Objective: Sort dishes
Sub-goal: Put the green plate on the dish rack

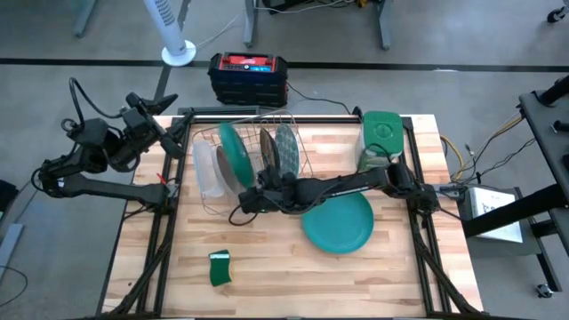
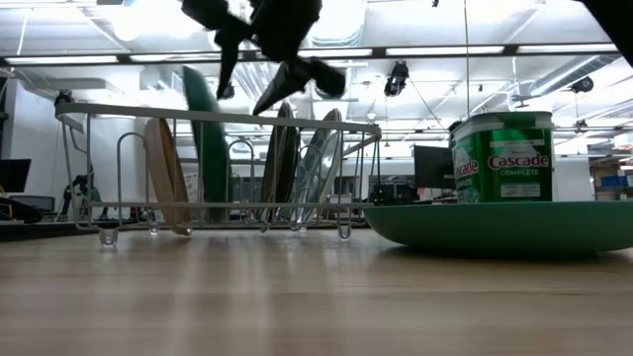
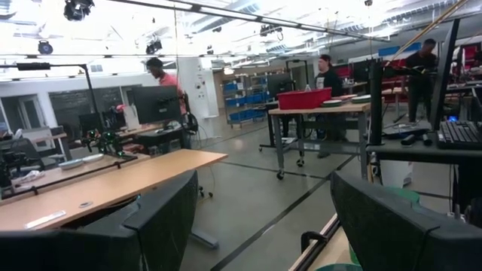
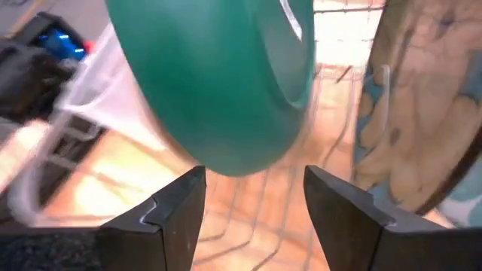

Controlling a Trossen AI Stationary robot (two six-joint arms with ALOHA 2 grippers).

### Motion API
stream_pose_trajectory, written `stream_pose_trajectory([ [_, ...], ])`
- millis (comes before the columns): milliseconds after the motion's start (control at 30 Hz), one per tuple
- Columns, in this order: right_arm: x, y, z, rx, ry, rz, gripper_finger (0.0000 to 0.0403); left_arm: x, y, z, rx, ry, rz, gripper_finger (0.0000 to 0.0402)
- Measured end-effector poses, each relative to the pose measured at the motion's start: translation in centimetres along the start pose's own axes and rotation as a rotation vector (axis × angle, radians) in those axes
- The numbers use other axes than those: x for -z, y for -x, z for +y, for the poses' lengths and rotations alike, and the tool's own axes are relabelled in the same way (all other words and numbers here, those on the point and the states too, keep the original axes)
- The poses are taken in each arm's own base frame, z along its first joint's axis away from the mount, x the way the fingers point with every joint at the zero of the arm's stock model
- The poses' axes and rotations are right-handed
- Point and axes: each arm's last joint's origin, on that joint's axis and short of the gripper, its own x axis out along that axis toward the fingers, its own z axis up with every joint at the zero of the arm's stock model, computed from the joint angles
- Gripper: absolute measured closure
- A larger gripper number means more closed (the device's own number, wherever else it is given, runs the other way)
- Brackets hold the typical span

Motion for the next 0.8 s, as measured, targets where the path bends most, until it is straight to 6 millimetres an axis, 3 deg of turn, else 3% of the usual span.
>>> stream_pose_trajectory([
  [167,-1.6,2.6,-0.1,0.000,0.055,-0.061,0.0199,0.0,-0.1,-0.1,0.001,0.002,0.004,0.0109],
  [300,-4.6,5.4,-0.6,0.003,0.165,-0.165,0.0205,0.1,-0.1,-0.1,0.001,0.001,0.005,0.0109],
  [467,-7.4,6.9,-1.5,0.046,0.378,-0.239,0.0212,0.1,-0.1,-0.1,0.000,0.002,0.005,0.0109],
  [567,-9.2,6.2,-1.5,-0.113,0.525,-0.204,0.0217,0.1,-0.1,-0.1,0.001,0.002,0.005,0.0109],
  [700,-10.7,2.9,-1.1,-0.458,0.760,-0.190,0.0232,0.0,-0.1,-0.1,0.001,0.009,0.004,0.0109],
  [800,-11.1,0.1,-1.1,-0.484,0.841,-0.279,0.0253,0.0,0.1,0.1,0.000,0.016,-0.003,0.0109],
])
